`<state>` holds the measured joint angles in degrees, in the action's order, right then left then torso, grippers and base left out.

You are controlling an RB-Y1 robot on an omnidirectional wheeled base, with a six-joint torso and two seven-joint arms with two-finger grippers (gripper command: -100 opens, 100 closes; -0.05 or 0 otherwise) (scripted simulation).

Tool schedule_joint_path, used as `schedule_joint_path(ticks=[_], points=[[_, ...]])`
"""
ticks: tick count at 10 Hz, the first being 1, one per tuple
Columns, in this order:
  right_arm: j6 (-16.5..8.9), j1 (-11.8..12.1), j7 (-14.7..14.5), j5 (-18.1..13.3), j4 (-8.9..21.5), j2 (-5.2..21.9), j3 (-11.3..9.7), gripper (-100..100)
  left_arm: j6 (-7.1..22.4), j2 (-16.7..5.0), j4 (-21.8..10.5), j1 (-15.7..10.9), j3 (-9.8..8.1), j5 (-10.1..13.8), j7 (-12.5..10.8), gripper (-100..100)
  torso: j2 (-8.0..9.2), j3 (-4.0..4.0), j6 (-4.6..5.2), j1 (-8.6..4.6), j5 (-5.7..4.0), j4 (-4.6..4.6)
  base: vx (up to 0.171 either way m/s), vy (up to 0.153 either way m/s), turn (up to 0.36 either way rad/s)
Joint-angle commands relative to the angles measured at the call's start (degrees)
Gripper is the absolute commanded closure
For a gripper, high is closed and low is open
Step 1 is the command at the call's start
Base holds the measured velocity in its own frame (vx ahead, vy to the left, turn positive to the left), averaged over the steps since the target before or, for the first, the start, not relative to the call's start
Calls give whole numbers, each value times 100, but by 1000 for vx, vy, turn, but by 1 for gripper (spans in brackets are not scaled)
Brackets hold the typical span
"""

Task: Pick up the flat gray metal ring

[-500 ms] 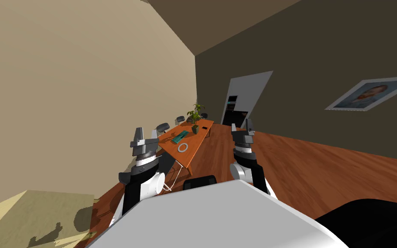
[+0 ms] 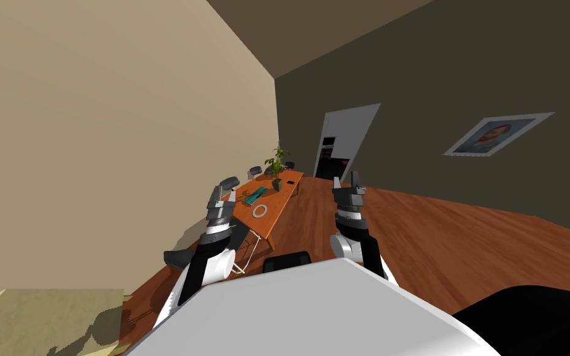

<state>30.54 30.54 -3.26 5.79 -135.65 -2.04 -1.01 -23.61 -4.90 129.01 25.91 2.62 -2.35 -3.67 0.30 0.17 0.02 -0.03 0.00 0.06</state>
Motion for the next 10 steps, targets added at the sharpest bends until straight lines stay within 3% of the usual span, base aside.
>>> schedule_joint_path(ticks=[1,4,5,7,10], points=[[0,0,0,0,0,0,0,0,199,-110,71,44,12,17,22,-100,0,0,0,0,0,0,-52,-10,-20],[0,0,0,0,0,0,0,0,749,-568,-437,-105,-40,137,170,-100,-8,-4,0,-2,-1,-1,-64,-24,-128],[0,0,0,0,0,0,0,0,806,-568,-497,-105,-40,137,170,-100,-1,-1,0,-7,-2,0,-66,-25,-53],[0,0,0,0,0,0,0,0,1186,-848,-895,-249,-99,241,287,-100,-7,-4,-1,-2,-1,-1,-60,-26,-152],[0,1,0,0,0,0,0,0,1569,-980,-1225,-337,-136,300,349,-100,-13,-7,-1,-4,-1,-2,-44,-26,-61]])
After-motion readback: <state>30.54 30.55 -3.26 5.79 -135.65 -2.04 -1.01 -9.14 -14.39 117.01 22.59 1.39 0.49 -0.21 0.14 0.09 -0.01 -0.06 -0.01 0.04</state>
